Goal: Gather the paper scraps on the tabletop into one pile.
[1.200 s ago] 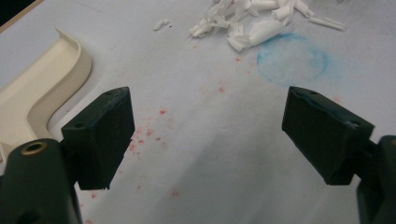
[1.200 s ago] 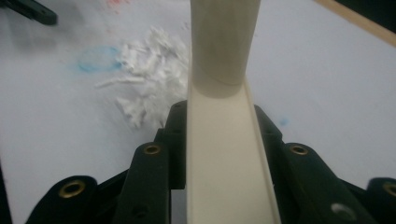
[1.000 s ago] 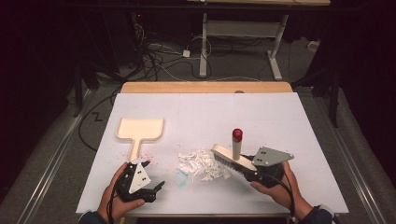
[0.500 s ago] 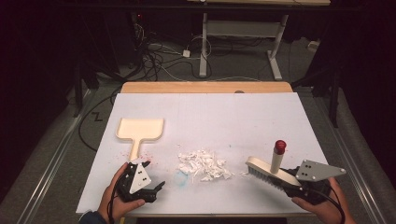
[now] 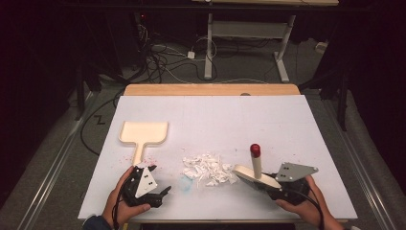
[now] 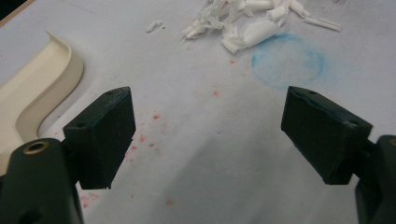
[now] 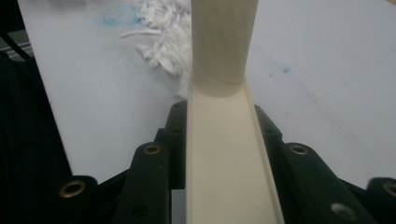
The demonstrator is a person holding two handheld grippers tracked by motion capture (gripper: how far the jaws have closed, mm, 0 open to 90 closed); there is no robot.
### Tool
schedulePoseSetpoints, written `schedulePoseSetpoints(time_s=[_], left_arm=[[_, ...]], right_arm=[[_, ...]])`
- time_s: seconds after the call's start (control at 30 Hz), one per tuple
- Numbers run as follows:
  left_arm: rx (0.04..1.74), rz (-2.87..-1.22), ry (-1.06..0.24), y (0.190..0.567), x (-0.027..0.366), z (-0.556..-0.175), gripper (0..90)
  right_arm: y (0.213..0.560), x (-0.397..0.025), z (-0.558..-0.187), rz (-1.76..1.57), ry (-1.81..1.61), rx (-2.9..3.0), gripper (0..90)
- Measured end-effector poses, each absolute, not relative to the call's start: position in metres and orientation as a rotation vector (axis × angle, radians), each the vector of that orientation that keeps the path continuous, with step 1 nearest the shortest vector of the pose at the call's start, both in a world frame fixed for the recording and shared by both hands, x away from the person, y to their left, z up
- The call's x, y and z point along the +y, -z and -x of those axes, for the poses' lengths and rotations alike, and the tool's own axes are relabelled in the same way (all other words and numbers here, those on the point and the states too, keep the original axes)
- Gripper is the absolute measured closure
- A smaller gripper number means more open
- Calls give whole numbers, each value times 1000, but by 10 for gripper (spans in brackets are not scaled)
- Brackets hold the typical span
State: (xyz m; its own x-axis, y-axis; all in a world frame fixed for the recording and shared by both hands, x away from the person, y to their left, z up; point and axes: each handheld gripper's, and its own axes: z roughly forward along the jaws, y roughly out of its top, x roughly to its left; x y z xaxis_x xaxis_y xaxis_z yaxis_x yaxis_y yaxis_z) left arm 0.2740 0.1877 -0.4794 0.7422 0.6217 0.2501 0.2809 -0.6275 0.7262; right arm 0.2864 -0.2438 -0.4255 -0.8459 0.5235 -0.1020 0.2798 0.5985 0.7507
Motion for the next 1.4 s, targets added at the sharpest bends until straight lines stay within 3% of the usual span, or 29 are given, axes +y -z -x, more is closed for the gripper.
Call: schedulePoseSetpoints(time_s=[0.37, 0.87, 1.17, 1.4], left_arm=[[674, -2249, -643, 479, 190, -273, 170], [683, -2241, -665, 477, 191, -271, 170], [721, -2176, -692, 471, 201, -270, 170], [709, -2190, -678, 473, 199, -272, 169]], right_arm=[[419, -183, -311, -529, -1178, 2470, 676], [390, -234, -284, -493, -1337, 2415, 676], [425, -200, -271, -205, -1333, 2711, 676], [436, -184, -297, -161, -1326, 2666, 677]])
